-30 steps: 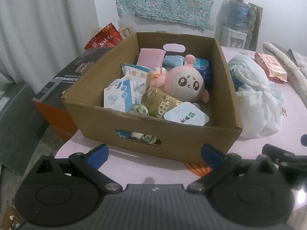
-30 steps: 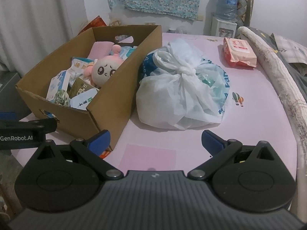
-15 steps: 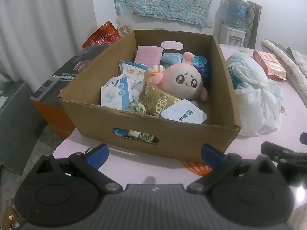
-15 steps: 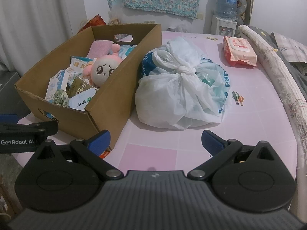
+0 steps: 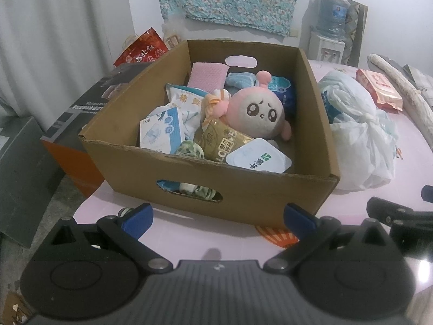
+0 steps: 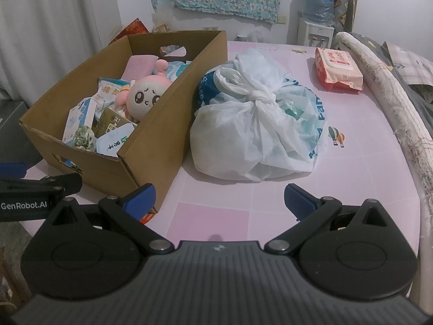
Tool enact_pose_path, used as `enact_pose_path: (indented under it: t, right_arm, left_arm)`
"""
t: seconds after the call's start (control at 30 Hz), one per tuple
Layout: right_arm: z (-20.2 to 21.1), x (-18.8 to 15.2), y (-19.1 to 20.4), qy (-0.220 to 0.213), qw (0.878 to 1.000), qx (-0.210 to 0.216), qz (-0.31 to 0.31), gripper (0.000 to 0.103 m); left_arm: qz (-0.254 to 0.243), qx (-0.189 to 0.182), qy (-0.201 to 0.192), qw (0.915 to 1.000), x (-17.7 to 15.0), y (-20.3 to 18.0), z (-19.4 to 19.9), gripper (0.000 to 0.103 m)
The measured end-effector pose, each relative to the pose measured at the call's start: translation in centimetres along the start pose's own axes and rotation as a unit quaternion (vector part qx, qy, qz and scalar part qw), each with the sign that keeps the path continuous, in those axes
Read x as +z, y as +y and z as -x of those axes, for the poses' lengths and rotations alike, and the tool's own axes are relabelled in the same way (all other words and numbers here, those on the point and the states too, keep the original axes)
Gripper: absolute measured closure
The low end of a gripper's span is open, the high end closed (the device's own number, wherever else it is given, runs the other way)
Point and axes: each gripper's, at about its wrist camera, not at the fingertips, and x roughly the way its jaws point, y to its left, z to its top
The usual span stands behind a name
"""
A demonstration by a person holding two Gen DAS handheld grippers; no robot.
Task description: Organize soft objects
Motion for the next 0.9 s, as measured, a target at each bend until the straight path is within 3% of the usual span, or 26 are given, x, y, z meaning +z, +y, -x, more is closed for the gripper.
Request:
enact_pose_path:
  t: [0.9]
  right_arm:
    - [-0.27, -0.01, 0.17, 0.004, 1.000, -0.001, 0.005, 0.001]
  left_arm:
    - [0.000, 0.000, 0.001, 1.0000, -0.08, 0.14, -0.14, 0.000]
